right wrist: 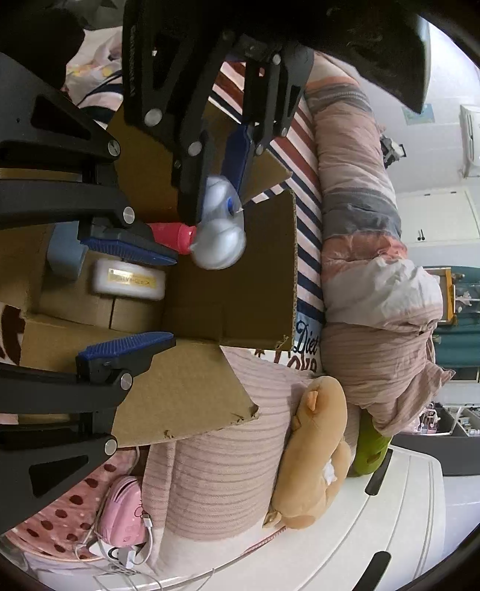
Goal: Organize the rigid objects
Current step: 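Drop the white tube and white fan into the box with both grippers, then grasp the gold lipstick with the right gripper while the left grasps the earbud case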
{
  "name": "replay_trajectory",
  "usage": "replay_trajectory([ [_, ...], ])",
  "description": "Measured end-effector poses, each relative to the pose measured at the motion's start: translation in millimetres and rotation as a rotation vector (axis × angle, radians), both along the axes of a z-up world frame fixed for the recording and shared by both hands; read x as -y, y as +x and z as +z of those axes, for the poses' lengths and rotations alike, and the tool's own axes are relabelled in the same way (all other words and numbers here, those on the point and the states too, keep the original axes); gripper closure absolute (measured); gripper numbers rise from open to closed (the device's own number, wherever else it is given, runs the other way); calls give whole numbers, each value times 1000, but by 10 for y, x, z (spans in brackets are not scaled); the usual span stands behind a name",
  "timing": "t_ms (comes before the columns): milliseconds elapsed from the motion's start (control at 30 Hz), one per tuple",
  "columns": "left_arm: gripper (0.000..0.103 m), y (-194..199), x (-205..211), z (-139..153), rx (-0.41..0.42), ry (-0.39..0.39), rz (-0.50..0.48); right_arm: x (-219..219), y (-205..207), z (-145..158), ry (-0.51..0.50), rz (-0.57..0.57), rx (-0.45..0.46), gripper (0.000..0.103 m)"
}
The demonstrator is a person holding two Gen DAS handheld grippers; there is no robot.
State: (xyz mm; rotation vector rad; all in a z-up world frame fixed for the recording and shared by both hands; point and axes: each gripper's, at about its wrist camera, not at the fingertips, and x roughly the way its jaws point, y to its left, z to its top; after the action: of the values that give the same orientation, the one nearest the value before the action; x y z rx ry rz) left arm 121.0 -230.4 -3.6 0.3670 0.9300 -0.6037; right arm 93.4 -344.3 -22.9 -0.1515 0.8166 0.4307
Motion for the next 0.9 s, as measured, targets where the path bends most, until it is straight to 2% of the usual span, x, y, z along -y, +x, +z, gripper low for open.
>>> replay_trajectory([
  [33,62,4,-5,-3,3,1,4,-5,-7,-2,1,1,-3,69],
  [200,59,-52,-87,64,15,-20,15,-30,-30,17,-6,0,-5,68],
  [333,48,-137,-268,207,41,-64,41,-73,-57,58,-11,-6,-5,65],
  [500,45,-314,-651,415,86,-122,98,-186,-174,180,-10,8,21,64],
  [600,40,-442,-912,505,131,-131,140,-292,-322,357,46,37,68,64],
  [733,39,-620,-1313,532,180,-124,183,-634,-574,548,96,137,96,64],
  [900,37,-772,-1862,339,187,-135,251,-1135,-806,512,114,231,87,64],
])
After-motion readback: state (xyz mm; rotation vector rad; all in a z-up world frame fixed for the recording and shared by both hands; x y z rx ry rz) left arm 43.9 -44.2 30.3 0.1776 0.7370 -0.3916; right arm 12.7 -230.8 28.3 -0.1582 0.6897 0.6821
